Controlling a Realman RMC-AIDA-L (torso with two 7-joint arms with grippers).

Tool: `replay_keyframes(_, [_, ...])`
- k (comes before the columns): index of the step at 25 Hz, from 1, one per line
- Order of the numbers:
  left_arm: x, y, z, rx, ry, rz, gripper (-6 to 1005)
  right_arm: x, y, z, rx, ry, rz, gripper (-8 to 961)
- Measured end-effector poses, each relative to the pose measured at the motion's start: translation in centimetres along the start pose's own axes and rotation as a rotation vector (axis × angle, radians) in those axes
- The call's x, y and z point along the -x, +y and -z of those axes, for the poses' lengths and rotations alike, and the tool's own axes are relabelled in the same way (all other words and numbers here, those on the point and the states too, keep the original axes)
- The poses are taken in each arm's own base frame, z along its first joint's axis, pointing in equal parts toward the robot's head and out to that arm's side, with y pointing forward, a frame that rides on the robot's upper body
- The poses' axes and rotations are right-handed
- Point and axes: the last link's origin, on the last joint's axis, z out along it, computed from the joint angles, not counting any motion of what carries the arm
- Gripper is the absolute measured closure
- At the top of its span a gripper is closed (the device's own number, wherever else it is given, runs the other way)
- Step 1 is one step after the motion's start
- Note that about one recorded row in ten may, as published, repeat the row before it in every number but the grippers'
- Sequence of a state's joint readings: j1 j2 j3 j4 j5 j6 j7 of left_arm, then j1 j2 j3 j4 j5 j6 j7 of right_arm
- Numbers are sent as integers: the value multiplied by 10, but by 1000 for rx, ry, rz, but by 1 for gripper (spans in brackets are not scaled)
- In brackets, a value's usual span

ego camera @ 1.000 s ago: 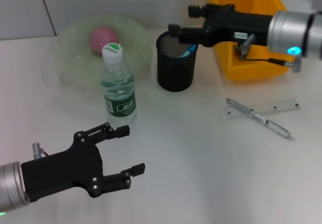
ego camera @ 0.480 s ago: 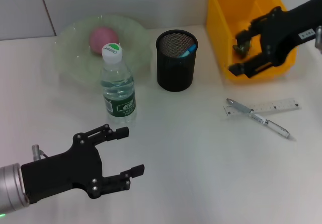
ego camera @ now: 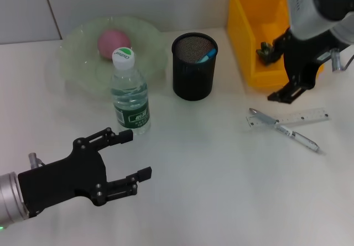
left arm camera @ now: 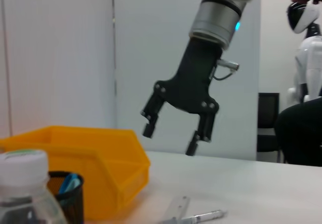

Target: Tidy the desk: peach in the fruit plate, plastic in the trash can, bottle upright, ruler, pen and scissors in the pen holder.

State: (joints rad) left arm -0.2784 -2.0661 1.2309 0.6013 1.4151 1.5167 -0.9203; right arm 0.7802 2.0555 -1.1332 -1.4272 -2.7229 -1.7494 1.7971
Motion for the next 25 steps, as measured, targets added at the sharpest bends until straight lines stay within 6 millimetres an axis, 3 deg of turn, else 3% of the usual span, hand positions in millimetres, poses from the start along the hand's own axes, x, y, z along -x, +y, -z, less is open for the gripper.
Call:
replay_keyframes(7, [5,-3,0,-23,-14,19,214,-6,10,-32,122,65,12,165])
replay_keyframes(25, [6,-5,0,-34,-21,20,215,-11,8,-77,122,79,16,173])
